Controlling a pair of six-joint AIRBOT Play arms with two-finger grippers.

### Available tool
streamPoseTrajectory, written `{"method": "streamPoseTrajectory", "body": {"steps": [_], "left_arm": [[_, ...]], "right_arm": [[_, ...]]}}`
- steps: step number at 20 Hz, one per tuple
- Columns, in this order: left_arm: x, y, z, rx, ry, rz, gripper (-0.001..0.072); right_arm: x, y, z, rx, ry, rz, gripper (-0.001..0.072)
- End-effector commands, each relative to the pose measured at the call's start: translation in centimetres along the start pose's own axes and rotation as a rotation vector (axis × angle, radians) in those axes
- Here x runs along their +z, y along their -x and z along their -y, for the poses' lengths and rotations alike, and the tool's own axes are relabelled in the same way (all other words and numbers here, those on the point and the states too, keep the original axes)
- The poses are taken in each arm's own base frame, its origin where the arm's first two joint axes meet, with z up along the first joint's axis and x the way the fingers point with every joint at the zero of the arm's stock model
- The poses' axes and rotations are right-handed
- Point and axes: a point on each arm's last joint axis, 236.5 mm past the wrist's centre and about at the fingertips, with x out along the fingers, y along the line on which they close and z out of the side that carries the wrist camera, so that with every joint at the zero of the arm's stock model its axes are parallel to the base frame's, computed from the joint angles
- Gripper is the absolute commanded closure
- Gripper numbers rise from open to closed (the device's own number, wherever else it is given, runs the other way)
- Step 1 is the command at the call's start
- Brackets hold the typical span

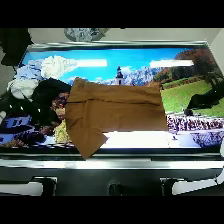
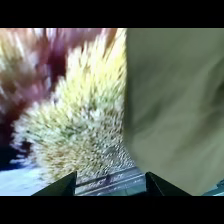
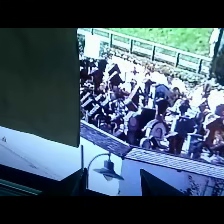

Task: Fold the shirts.

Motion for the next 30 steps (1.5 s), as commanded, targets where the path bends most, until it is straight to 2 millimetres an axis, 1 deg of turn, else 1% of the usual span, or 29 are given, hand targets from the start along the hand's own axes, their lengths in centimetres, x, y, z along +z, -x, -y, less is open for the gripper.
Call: {"method": "streamPoseTrajectory", "body": {"steps": [1,4,6,7,8,9,10,11,12,14,17,21,23,25,26,27,28,29,30], "left_arm": [[-2.1,-4.4,0.2,-0.046,0.033,0.034,0.0207],[-0.1,-4.9,1.3,-0.064,0.034,0.111,0.0207],[1.3,-5.1,1.9,-0.064,0.051,0.166,0.0209],[1.7,-5.2,2.1,-0.058,0.056,0.180,0.0262],[1.8,-5.4,2.2,-0.055,0.054,0.181,0.0287],[1.7,-5.8,2.4,-0.054,0.053,0.172,0.0347],[1.6,-6.0,2.5,-0.053,0.049,0.166,0.0460],[1.6,-6.0,2.5,-0.053,0.049,0.164,0.0617],[1.6,-6.0,2.5,-0.050,0.047,0.165,0.0677],[1.8,-5.8,2.5,-0.049,0.046,0.172,0.0678],[1.8,-5.6,2.5,-0.050,0.045,0.177,0.0678],[2.0,-5.0,2.8,-0.051,0.035,0.192,0.0678],[2.5,-4.5,2.9,-0.050,0.029,0.208,0.0678],[3.2,-3.9,3.2,-0.050,0.020,0.226,0.0678],[3.4,-3.6,3.3,-0.050,0.016,0.234,0.0677],[3.6,-3.4,3.3,-0.050,0.014,0.239,0.0677],[3.7,-3.4,3.3,-0.050,0.015,0.241,0.0677],[3.6,-3.3,3.2,-0.051,0.018,0.241,0.0678],[3.5,-3.0,3.2,-0.055,0.018,0.229,0.0679]], "right_arm": [[-1.2,-1.0,-0.1,0.046,-0.019,-0.027,0.0288],[-1.5,-1.8,0.0,0.055,-0.003,-0.038,0.0287],[-1.9,-2.9,0.0,0.064,-0.005,-0.050,0.0274],[-2.2,-3.5,0.0,0.071,-0.005,-0.060,0.0273],[-2.7,-4.2,-0.2,0.082,-0.004,-0.076,0.0255],[-3.1,-4.9,-0.2,0.092,-0.008,-0.088,0.0214],[-3.5,-5.6,-0.4,0.104,-0.012,-0.101,0.0209],[-3.9,-6.2,-0.7,0.122,-0.018,-0.112,0.0209],[-4.4,-7.0,-1.1,0.140,-0.019,-0.126,0.0209],[-5.0,-8.6,-2.0,0.188,-0.028,-0.133,0.0209],[-5.2,-11.0,-3.5,0.261,-0.058,-0.104,0.0209],[-4.9,-13.1,-4.0,0.281,-0.103,-0.059,0.0210],[-4.9,-14.2,-5.4,0.321,-0.135,-0.058,0.0211],[-5.1,-15.4,-6.8,0.319,-0.108,-0.094,0.0213],[-4.9,-16.0,-7.5,0.314,-0.085,-0.105,0.0239],[-4.7,-16.5,-7.8,0.290,-0.067,-0.112,0.0419],[-4.3,-16.8,-7.7,0.258,-0.079,-0.109,0.0645],[-3.8,-16.6,-8.0,0.255,-0.081,-0.097,0.0665],[-3.1,-15.8,-8.1,0.257,-0.048,-0.071,0.0666]]}}
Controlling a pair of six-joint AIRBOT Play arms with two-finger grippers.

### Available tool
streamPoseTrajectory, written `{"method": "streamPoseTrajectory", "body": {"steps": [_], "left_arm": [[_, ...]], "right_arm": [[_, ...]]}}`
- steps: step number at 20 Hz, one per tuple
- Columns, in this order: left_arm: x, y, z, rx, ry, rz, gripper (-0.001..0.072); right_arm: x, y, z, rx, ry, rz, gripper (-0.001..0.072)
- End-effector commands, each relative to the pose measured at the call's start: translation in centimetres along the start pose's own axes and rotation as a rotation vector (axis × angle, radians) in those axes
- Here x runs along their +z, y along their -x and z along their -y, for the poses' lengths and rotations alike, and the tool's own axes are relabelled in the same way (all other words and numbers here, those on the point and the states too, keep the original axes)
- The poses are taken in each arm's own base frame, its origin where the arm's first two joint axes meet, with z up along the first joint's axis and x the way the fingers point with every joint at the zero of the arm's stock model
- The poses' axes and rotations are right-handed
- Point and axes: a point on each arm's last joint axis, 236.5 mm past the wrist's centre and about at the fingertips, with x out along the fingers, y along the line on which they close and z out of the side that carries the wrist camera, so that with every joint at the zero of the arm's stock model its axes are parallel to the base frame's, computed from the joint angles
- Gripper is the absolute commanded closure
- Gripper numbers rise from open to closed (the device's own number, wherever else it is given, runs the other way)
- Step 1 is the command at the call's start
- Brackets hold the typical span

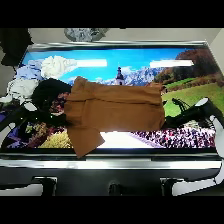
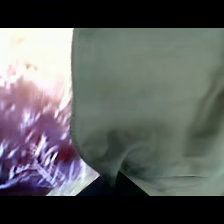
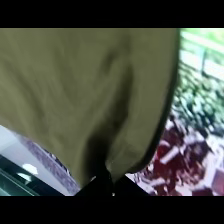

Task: Fold the shirts.

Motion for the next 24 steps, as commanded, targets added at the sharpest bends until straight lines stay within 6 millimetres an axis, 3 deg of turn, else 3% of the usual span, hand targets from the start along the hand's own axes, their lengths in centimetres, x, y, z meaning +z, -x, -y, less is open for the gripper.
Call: {"method": "streamPoseTrajectory", "body": {"steps": [1,3,4,5,7,8,9,10,11,12,13,15,18,21,24], "left_arm": [[0.3,1.5,0.6,-0.023,-0.005,-0.010,0.0679],[2.9,6.1,2.3,-0.001,-0.110,0.092,0.0681],[5.3,10.5,4.2,0.018,-0.179,0.217,0.0681],[7.3,15.8,6.8,0.017,-0.238,0.361,0.0681],[9.0,30.1,13.7,0.009,-0.368,0.718,0.0680],[7.9,38.5,17.4,0.007,-0.451,0.931,0.0680],[5.7,45.9,20.7,0.002,-0.517,1.131,0.0680],[2.2,53.2,23.4,-0.002,-0.564,1.339,0.0680],[-1.6,58.4,25.4,-0.011,-0.609,1.498,0.0680],[-5.5,62.2,27.0,-0.025,-0.648,1.621,0.0680],[-8.6,64.0,27.7,-0.034,-0.670,1.690,0.0679],[-12.0,64.5,27.8,-0.052,-0.670,1.721,0.0680],[-13.0,63.7,27.3,-0.074,-0.641,1.707,0.0680],[-11.5,63.4,26.7,-0.043,-0.626,1.693,0.0680],[-7.8,60.7,25.5,-0.005,-0.598,1.575,0.0680]], "right_arm": [[2.2,1.3,-0.7,-0.054,0.075,0.068,0.0666],[4.3,6.9,-2.3,-0.142,0.221,0.168,0.0667],[5.9,11.5,-3.7,-0.218,0.301,0.266,0.0667],[7.3,16.7,-5.6,-0.306,0.380,0.385,0.0667],[8.2,30.1,-11.5,-0.528,0.509,0.706,0.0666],[6.7,37.6,-15.8,-0.650,0.575,0.904,0.0665],[3.9,44.1,-19.7,-0.776,0.625,1.082,0.0665],[-0.5,50.0,-23.7,-0.905,0.660,1.254,0.0665],[-4.9,53.9,-26.4,-1.006,0.654,1.383,0.0665],[-9.6,56.5,-27.8,-1.099,0.605,1.478,0.0665],[-13.3,57.6,-28.3,-1.146,0.539,1.532,0.0665],[-17.6,57.6,-29.4,-1.173,0.510,1.567,0.0665],[-20.4,57.6,-30.8,-1.205,0.536,1.600,0.0665],[-19.3,56.4,-29.5,-1.198,0.531,1.514,0.0665],[-14.6,52.6,-25.3,-1.110,0.484,1.282,0.0665]]}}
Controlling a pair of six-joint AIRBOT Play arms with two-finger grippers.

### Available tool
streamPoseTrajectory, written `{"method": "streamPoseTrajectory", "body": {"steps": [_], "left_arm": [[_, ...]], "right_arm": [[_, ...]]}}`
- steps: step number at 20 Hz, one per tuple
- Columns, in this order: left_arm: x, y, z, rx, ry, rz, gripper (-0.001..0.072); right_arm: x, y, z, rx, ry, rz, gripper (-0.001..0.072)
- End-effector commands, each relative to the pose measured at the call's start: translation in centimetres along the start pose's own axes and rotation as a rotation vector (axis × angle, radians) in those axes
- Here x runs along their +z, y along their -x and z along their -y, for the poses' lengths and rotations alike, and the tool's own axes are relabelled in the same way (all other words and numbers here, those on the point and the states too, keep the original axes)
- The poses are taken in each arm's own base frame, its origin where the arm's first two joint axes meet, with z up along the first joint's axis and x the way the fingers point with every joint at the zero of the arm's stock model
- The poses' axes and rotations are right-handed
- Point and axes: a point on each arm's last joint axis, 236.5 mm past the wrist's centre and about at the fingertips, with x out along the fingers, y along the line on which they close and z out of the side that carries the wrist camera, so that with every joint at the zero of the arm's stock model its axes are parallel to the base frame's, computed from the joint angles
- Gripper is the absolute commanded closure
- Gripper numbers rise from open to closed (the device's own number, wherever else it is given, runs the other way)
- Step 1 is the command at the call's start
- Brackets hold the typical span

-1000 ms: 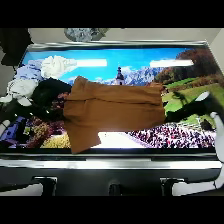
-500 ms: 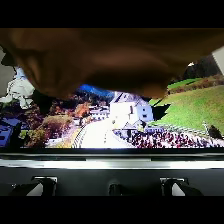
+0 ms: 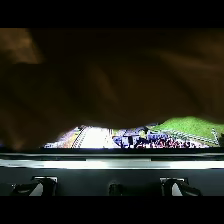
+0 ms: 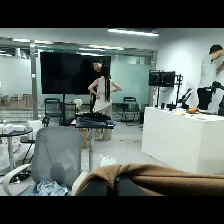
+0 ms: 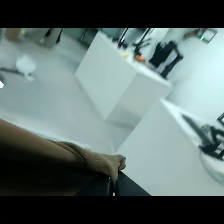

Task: Fold the shirts.

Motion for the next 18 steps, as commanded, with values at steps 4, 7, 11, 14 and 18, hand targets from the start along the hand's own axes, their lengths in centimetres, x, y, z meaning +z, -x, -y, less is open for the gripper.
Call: {"method": "streamPoseTrajectory", "body": {"steps": [4,7,11,14,18], "left_arm": [[-18.5,-8.3,-4.1,0.000,0.117,-0.575,0.0679],[-35.7,-11.6,-5.4,-0.033,0.221,-0.963,0.0679],[-55.4,-13.0,-6.0,-0.037,0.303,-1.257,0.0679],[-61.8,-16.2,-7.0,-0.001,0.362,-1.232,0.0678],[-63.4,-20.9,-9.1,0.060,0.379,-1.073,0.0678]], "right_arm": [[-17.4,-12.5,-11.5,0.466,-0.001,-0.667,0.0666],[-28.7,-18.9,-19.1,0.675,-0.018,-0.961,0.0667],[-38.3,-26.5,-29.9,0.793,0.027,-1.036,0.0666],[-39.4,-33.2,-34.1,0.707,0.030,-0.857,0.0665],[-35.9,-39.6,-33.2,0.509,-0.110,-0.620,0.0665]]}}
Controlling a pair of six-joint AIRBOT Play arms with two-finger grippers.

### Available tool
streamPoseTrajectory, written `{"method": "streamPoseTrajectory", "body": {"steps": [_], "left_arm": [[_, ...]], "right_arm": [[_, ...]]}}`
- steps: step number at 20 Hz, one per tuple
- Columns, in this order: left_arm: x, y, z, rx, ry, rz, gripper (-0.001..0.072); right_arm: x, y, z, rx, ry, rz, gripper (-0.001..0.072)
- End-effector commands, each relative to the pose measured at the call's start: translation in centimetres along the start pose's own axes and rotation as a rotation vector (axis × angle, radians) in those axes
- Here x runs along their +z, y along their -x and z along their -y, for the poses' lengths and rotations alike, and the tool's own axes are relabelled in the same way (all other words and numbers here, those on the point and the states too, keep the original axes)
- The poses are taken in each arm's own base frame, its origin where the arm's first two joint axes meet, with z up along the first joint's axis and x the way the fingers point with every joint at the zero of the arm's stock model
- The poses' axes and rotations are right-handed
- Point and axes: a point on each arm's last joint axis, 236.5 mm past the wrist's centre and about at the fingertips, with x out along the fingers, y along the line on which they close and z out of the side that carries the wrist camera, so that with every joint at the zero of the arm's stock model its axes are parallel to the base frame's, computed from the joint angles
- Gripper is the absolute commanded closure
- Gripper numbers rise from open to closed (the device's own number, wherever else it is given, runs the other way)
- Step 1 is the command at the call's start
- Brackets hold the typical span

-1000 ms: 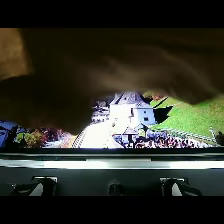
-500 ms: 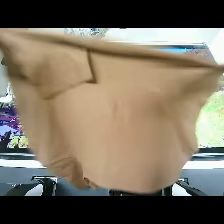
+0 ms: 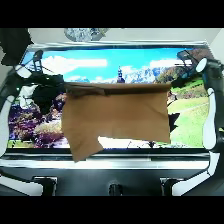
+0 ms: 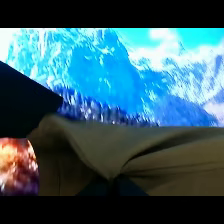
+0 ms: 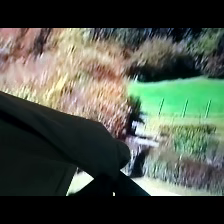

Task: Fold the shirts.

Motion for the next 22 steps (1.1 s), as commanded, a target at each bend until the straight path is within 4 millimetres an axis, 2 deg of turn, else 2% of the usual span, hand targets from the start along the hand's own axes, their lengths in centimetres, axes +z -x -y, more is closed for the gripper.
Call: {"method": "streamPoseTrajectory", "body": {"steps": [1,3,5,6,8,10,12,14,15,16,17,18,19,20,21,22], "left_arm": [[2.5,-3.5,-1.6,0.013,0.036,0.115,0.0678],[2.4,-3.3,-1.6,0.013,0.035,0.111,0.0678],[1.2,-2.9,-1.7,0.004,0.040,0.052,0.0678],[-0.4,-2.9,-1.6,-0.007,0.044,-0.016,0.0678],[-5.1,-3.1,-1.4,-0.031,0.048,-0.208,0.0678],[-9.2,-3.6,-1.1,-0.060,0.062,-0.375,0.0678],[-11.9,-4.0,-0.9,-0.074,0.086,-0.483,0.0679],[-12.3,-4.3,-0.9,-0.071,0.106,-0.498,0.0678],[-12.2,-4.4,-1.0,-0.064,0.131,-0.493,0.0677],[-12.1,-4.2,-1.1,-0.063,0.157,-0.492,0.0630],[-11.9,-3.6,-1.1,-0.066,0.169,-0.499,0.0411],[-11.5,-2.7,-1.3,-0.068,0.173,-0.510,0.0243],[-10.9,-1.5,-1.6,-0.072,0.171,-0.515,0.0230],[-10.0,0.0,-2.1,-0.072,0.175,-0.505,0.0230],[-9.4,1.4,-2.7,-0.068,0.182,-0.493,0.0230],[-9.4,3.0,-3.2,-0.066,0.194,-0.499,0.0230]], "right_arm": [[4.8,-1.5,2.3,-0.100,-0.102,0.216,0.0665],[3.6,-1.7,2.0,-0.080,-0.100,0.168,0.0664],[1.0,-1.9,0.8,-0.037,-0.054,0.052,0.0664],[-0.8,-2.0,-0.2,0.003,-0.031,-0.022,0.0664],[-4.4,-2.2,-2.3,0.085,-0.025,-0.167,0.0665],[-6.8,-3.1,-4.3,0.156,-0.035,-0.254,0.0663],[-9.1,-3.8,-6.2,0.232,-0.047,-0.347,0.0663],[-10.9,-3.9,-7.3,0.279,-0.049,-0.424,0.0662],[-11.2,-3.7,-7.4,0.283,-0.052,-0.438,0.0663],[-11.1,-3.5,-7.1,0.275,-0.050,-0.434,0.0641],[-10.7,-2.9,-6.5,0.262,-0.056,-0.419,0.0480],[-10.4,-1.7,-5.9,0.257,-0.060,-0.412,0.0302],[-10.3,-0.1,-4.8,0.246,-0.049,-0.405,0.0244],[-10.5,1.5,-3.5,0.240,-0.066,-0.400,0.0237],[-11.5,3.2,-2.4,0.250,-0.106,-0.413,0.0237],[-13.3,5.2,-2.0,0.298,-0.156,-0.463,0.0238]]}}
